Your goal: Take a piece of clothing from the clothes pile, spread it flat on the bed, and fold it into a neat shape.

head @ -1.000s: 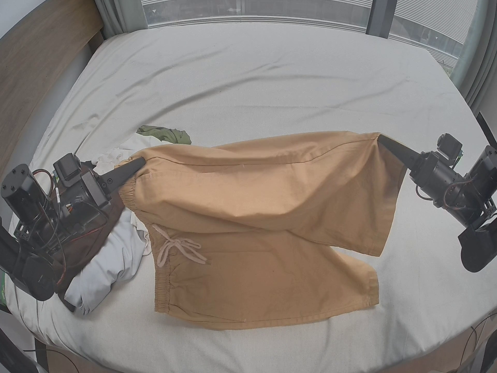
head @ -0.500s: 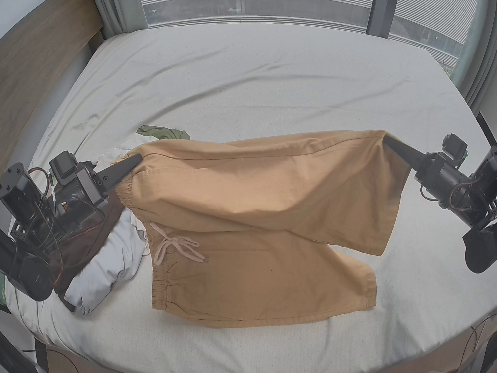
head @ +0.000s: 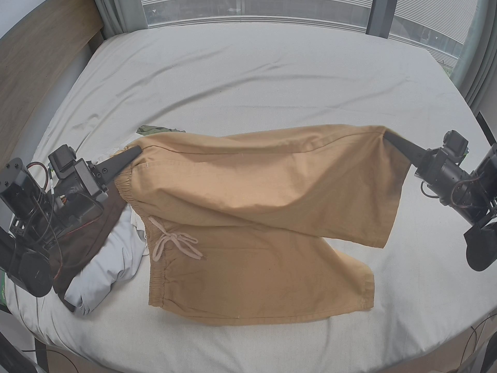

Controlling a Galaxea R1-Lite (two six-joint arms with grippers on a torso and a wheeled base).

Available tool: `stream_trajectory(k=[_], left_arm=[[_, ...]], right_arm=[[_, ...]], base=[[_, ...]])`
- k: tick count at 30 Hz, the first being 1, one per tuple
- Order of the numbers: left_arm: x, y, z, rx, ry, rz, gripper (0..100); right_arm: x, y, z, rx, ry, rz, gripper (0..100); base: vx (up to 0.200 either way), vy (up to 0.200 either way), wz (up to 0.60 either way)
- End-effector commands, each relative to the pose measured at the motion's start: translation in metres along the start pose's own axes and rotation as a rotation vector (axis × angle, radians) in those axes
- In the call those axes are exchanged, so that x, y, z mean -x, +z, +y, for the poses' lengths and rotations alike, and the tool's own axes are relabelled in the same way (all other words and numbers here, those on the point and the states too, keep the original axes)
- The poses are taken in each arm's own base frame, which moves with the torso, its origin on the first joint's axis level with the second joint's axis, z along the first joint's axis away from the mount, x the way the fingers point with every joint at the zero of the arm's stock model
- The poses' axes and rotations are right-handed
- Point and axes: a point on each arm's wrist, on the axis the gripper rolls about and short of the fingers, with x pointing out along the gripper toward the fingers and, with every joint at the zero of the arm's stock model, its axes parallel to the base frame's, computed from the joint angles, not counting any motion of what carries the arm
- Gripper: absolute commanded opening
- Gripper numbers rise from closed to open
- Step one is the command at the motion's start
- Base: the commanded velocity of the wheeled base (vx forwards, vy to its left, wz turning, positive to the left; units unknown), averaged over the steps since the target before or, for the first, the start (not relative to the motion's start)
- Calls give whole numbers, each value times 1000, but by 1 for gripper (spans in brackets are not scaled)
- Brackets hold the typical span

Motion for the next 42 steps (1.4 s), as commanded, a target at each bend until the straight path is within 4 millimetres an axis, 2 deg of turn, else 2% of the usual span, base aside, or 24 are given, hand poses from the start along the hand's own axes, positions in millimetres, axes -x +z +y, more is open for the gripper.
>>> stream_trajectory(k=[1, 4, 6, 11, 12, 17, 19, 21, 24, 37, 42], left_arm=[[-1, -5, 7, 17, 18, 15, 0], [-1, -7, 9, 4, 22, 21, 0], [-1, -4, 8, 0, 18, 12, 0], [0, 1, 7, 2, 16, -5, 0], [0, 1, 6, 10, 15, -4, 0], [-1, -3, 9, 20, 22, 9, 0], [-1, -5, 11, 23, 26, 14, 0], [-2, -7, 12, 22, 29, 19, 0], [-2, -8, 14, 5, 33, 23, 0], [-10, -10, 26, -55, 66, 5, 0], [-20, -12, 44, -79, 139, -39, 0]], right_arm=[[5, 5, -1, 10, -15, -12, 0], [4, -5, -13, -15, -43, 13, 0], [4, -5, -14, -13, -45, 13, 0], [3, 3, -11, 7, -30, -7, 0], [3, 10, -3, 26, -13, -27, 0], [6, 8, 0, 11, -16, -22, 0], [7, 2, -3, -2, -25, -4, 0], [5, -10, -14, -13, -49, 29, 0], [4, -16, -19, 8, -58, 44, 0], [2, -9, -22, 22, -58, 23, 0], [6, -7, -40, 20, -108, 16, 0]], base=[[0, 0, 0], [0, 0, 0], [0, 0, 0], [0, 0, 0], [0, 0, 0], [0, 0, 0], [0, 0, 0], [0, 0, 0], [0, 0, 0], [0, 0, 0], [0, 0, 0]])
